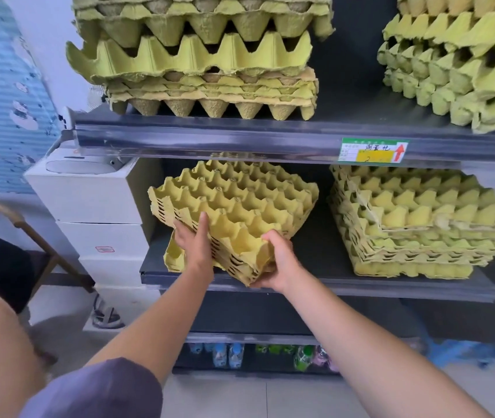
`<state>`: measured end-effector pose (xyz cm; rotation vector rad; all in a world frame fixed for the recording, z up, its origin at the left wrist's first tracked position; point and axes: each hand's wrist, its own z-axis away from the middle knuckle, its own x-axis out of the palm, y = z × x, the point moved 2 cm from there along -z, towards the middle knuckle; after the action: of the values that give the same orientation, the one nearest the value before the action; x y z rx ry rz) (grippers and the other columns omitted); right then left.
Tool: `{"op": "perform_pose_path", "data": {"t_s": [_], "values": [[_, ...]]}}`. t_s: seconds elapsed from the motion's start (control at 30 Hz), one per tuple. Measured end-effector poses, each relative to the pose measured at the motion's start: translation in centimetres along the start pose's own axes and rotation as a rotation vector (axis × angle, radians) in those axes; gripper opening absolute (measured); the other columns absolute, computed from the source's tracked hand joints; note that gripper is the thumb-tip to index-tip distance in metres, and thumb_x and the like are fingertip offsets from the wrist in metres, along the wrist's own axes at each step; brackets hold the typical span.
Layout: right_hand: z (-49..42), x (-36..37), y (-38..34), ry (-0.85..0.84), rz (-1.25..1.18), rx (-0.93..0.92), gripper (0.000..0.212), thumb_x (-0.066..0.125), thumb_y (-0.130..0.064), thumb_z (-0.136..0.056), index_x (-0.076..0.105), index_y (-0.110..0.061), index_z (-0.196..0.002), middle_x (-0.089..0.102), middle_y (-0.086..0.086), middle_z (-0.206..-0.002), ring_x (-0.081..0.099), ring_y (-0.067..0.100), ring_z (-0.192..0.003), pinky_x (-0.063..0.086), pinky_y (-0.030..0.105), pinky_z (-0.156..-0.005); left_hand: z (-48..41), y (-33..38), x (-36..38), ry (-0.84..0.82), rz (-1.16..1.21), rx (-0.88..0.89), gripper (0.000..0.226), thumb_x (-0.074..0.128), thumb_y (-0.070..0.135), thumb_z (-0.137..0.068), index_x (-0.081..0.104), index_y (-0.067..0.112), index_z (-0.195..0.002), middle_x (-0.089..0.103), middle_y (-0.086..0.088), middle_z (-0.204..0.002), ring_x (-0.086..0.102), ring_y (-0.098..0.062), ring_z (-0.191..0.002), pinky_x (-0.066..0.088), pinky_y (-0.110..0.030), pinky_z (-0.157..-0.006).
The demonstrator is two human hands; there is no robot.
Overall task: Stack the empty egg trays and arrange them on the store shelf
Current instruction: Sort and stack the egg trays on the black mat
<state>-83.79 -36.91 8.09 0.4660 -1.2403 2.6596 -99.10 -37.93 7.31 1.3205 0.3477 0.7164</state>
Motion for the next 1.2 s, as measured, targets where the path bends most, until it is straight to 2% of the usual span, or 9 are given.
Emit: {"op": "perform_pose_path", "data": {"t_s": [0.1, 0.23, 0.3, 0.37, 0.53, 0.67, 0.87, 1.03, 1.2], "values": [[-0.1, 1.7, 2.2, 0.082, -0.018, -0.027, 0.055, 0.069, -0.035, -0.073, 0.043, -0.030, -0.122, 0.056, 0.011, -0.116, 0.058, 0.034, -0.100, 0.051, 0.063, -0.073, -0.6, -0.5, -1.0, -0.025, -0.027, -0.053, 0.074, 0.043, 0.059, -0.090, 0.012, 0.031, -0.150, 0.012, -0.002, -0.157, 0.022, -0.025, -0.141, 0.022, -0.048, -0.115], [-2.5, 3.0, 5.2, 0.108, 0.044, 0.013, 0.108, 0.082, -0.059, -0.042, 0.034, -0.040, -0.137, 0.057, 0.006, -0.125, 0.059, 0.034, -0.104, 0.055, 0.057, -0.066, -1.0, -1.2, -2.7, -0.093, -0.152, -0.206, 0.048, 0.047, 0.037, -0.095, 0.033, 0.021, -0.138, 0.047, -0.007, -0.136, 0.050, -0.032, -0.119, 0.045, -0.051, -0.096], [-3.7, 2.8, 5.7, 0.108, 0.066, 0.020, 0.117, 0.081, -0.063, -0.036, 0.029, -0.043, -0.139, 0.056, 0.004, -0.129, 0.058, 0.033, -0.108, 0.054, 0.058, -0.070, -0.5, -1.4, -3.1, -0.107, -0.157, -0.219, 0.039, 0.047, 0.032, -0.096, 0.038, 0.021, -0.133, 0.052, -0.008, -0.128, 0.054, -0.031, -0.110, 0.049, -0.043, -0.081], [-1.8, 3.1, 4.6, 0.101, 0.086, 0.024, 0.123, 0.080, -0.062, -0.036, 0.021, -0.042, -0.142, 0.049, 0.002, -0.137, 0.053, 0.033, -0.117, 0.049, 0.057, -0.085, -0.1, -1.4, -3.2, -0.109, -0.148, -0.223, 0.040, 0.045, 0.034, -0.097, 0.038, 0.022, -0.134, 0.053, -0.007, -0.129, 0.053, -0.030, -0.108, 0.045, -0.038, -0.074], [-0.7, 1.6, 2.1, 0.242, 0.088, -0.112, 0.102, 0.077, -0.054, -0.065, 0.017, -0.038, -0.146, 0.040, 0.005, -0.143, 0.047, 0.032, -0.123, 0.043, 0.053, -0.098, 0.7, -1.3, -2.5, -0.046, -0.126, -0.212, 0.049, 0.046, 0.033, -0.096, 0.031, 0.022, -0.142, 0.047, -0.006, -0.136, 0.050, -0.029, -0.113, 0.046, -0.040, -0.085], [-1.3, -0.8, -1.2, 0.360, 0.178, -0.199, 0.089, 0.069, -0.044, -0.082, 0.015, -0.031, -0.150, 0.027, 0.010, -0.147, 0.043, 0.035, -0.124, 0.041, 0.043, -0.088, 1.9, -1.6, -1.5, -0.033, -0.096, -0.188, 0.062, 0.061, 0.038, -0.085, 0.028, 0.031, -0.138, 0.040, -0.008, -0.139, 0.048, -0.035, -0.118, 0.042, -0.056, -0.097], [-3.4, -3.5, -5.2, 0.337, 0.212, -0.203, 0.092, 0.075, -0.043, -0.076, 0.020, -0.029, -0.149, 0.031, 0.012, -0.147, 0.041, 0.035, -0.126, 0.041, 0.054, -0.101, 3.7, -2.0, 0.0, 0.038, -0.041, -0.165, 0.095, 0.069, 0.040, -0.063, 0.020, 0.036, -0.144, 0.031, -0.006, -0.149, 0.039, -0.036, -0.130, 0.035, -0.057, -0.104], [-4.8, -4.7, -6.8, 0.263, 0.156, -0.132, 0.104, 0.079, -0.050, -0.067, 0.016, -0.035, -0.148, 0.030, 0.010, -0.148, 0.038, 0.036, -0.129, 0.036, 0.060, -0.102, 4.6, -2.8, 0.6, 0.117, -0.071, -0.178, 0.094, 0.070, 0.043, -0.059, 0.024, 0.034, -0.141, 0.037, -0.005, -0.143, 0.044, -0.035, -0.124, 0.038, -0.056, -0.102], [-5.9, -5.0, -7.5, 0.190, 0.097, -0.027, 0.101, 0.080, -0.047, -0.069, 0.017, -0.037, -0.147, 0.033, 0.006, -0.147, 0.040, 0.036, -0.128, 0.039, 0.062, -0.094, 4.7, -5.2, 0.7, 0.154, 0.006, -0.240, 0.099, 0.068, 0.064, -0.046, 0.028, 0.045, -0.135, 0.038, -0.003, -0.144, 0.045, -0.032, -0.125, 0.039, -0.057, -0.101]]}}
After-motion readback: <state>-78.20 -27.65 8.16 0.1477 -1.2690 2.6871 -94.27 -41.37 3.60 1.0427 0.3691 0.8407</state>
